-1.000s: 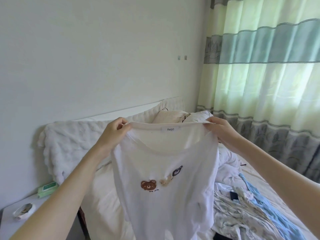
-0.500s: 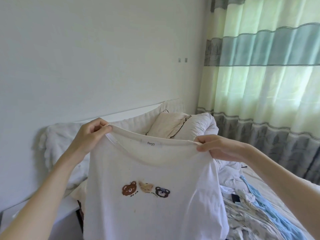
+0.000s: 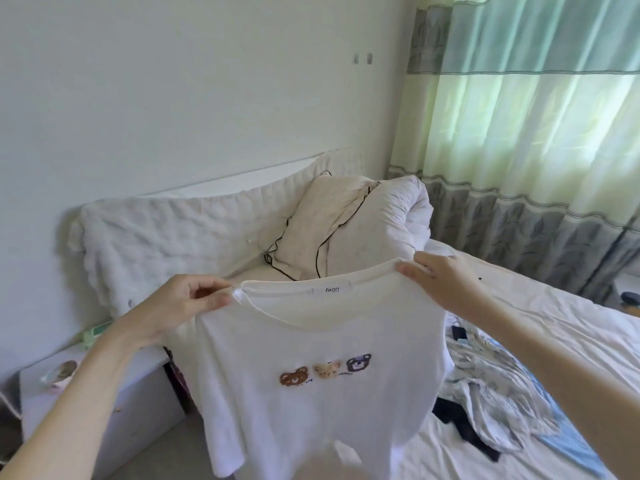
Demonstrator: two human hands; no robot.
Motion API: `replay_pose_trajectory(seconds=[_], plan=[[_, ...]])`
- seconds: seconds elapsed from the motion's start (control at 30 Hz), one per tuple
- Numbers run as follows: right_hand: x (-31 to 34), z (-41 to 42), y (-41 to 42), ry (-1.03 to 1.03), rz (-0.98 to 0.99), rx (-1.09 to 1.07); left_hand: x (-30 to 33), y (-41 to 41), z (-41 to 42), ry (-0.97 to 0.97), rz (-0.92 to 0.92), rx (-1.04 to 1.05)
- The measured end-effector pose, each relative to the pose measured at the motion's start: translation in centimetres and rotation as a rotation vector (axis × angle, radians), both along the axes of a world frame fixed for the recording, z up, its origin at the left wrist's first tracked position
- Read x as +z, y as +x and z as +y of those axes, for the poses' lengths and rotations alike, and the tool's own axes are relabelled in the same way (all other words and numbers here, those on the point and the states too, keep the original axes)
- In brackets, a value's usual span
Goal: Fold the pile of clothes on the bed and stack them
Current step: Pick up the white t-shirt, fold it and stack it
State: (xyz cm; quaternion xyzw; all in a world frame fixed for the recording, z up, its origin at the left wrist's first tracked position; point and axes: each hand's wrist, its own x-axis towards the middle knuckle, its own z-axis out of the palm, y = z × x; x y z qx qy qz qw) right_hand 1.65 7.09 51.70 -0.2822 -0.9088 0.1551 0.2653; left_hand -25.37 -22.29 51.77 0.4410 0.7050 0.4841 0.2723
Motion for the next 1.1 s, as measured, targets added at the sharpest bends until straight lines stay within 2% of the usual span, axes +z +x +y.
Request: replay_pose_trajectory(seconds=[0.07,0.2,0.33,0.47,0.6,0.8,1.1], plan=[[-1.9,-0.7,0.9,-0.017,-0.035,-0.014,-2.3,0.6,0.5,0.005,0.036,0.107],[-5.4,-2.0,4.3,-0.316,-0.144,0.009,-7.2,3.0,1.4,0.051,0.177,0.269],[-7.9,-4.3,9.0,-0.591,-0.249,0.121,-11.0,6.7,-0.8,0.063,0.092,0.33],[-9.2,-7.1,13.2,-0.749,-0.203,0.172,-12.0,11.2,-3.7,0.025,0.113,0.411],[-9.7,-9.9,17.7,-0.57,0.003,0.017,-10.9,16.6,-6.0,0.101,0.173,0.463],[-8.2,-14.5,25.9,-0.383,0.378,-0.048,-8.2,25.3,-8.2,0.275,0.189,0.543],[-2.4,-15.0,30.3,-0.21,0.643,-0.038,-2.9,28.5,-8.0,0.498,0.237,0.495]])
